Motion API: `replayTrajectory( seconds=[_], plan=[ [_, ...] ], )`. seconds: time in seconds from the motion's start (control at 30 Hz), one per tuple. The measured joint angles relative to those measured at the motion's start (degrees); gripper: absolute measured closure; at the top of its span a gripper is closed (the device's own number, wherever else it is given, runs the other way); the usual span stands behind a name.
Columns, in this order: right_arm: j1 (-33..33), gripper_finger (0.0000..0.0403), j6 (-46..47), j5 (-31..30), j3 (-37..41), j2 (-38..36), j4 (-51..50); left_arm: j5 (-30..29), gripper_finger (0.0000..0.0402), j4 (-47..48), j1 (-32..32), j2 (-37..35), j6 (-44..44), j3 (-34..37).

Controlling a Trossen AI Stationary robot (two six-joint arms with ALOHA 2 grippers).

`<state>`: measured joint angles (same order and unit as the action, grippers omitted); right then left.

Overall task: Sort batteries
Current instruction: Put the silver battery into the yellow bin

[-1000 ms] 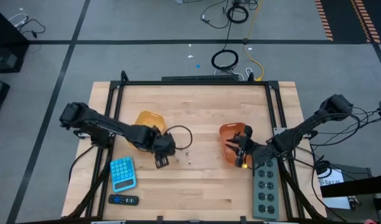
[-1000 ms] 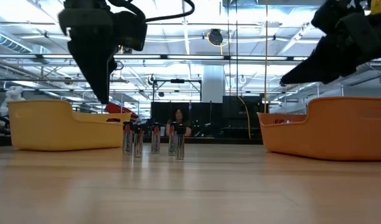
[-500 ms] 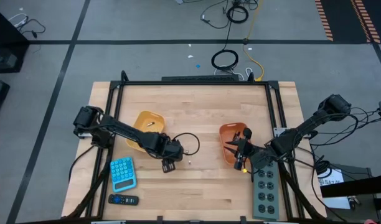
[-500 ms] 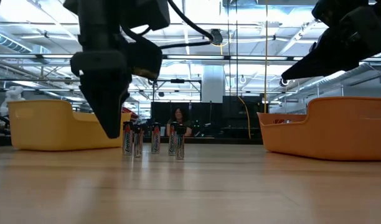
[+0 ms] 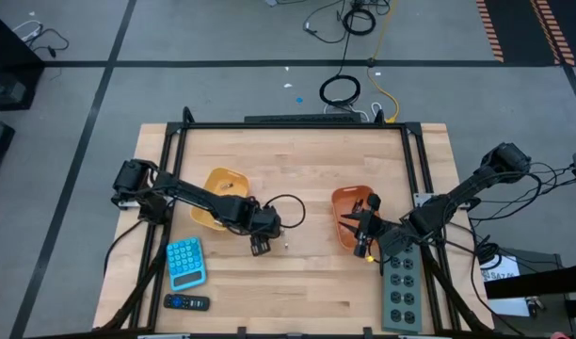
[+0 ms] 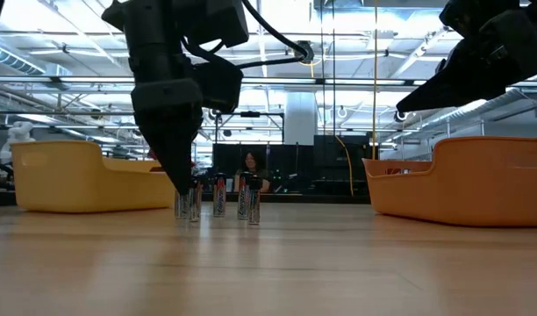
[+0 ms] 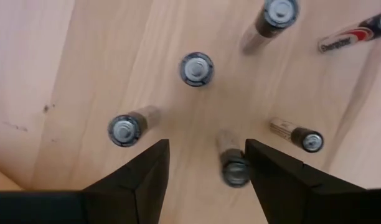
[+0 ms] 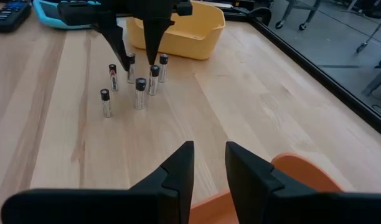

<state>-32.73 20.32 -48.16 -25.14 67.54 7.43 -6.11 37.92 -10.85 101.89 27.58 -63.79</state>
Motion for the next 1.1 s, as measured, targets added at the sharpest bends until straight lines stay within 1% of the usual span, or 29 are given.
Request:
replayTrajectory(
  seconds=[0.17, 0.23, 0.47, 0.6, 0.83, 0.9, 0.97, 1.1],
  plan=[
    [0.00, 0.0321, 0.00, 0.00, 0.01, -0.01, 0.01, 0.00, 0.0185, -0.43, -0.04, 0.00, -0.55, 0.33],
    [0.00, 0.0321, 0.00, 0.00, 0.01, -0.01, 0.01, 0.02, 0.0196, -0.49, -0.04, 0.00, -0.88, 0.79],
    [0.01, 0.0321, 0.01, 0.00, 0.01, -0.01, 0.03, 0.04, 0.0288, -3.36, -0.02, 0.00, -1.19, 1.86],
    [0.02, 0.0321, 0.00, 0.00, 0.01, -0.01, 0.03, 0.15, 0.0341, -3.15, -0.04, 0.00, -1.51, 1.86],
    [0.02, 0.0321, 0.00, 0.02, 0.03, -0.02, 0.03, 1.51, 0.0346, -2.74, -0.02, -0.02, -1.52, 1.86],
    [0.02, 0.0321, 0.00, 0.01, 0.03, -0.02, 0.03, 2.70, 0.0346, -1.88, -0.01, -0.07, -1.32, 1.75],
    [0.01, 0.0321, 0.00, 0.02, 0.03, -0.02, 0.01, 3.78, 0.0346, 0.93, -0.05, -0.31, -1.05, 1.22],
    [0.02, 0.0321, 0.01, 0.02, 0.05, -0.02, -0.03, 3.96, 0.0346, 7.93, -0.31, -1.70, -0.97, -0.69]
  ],
)
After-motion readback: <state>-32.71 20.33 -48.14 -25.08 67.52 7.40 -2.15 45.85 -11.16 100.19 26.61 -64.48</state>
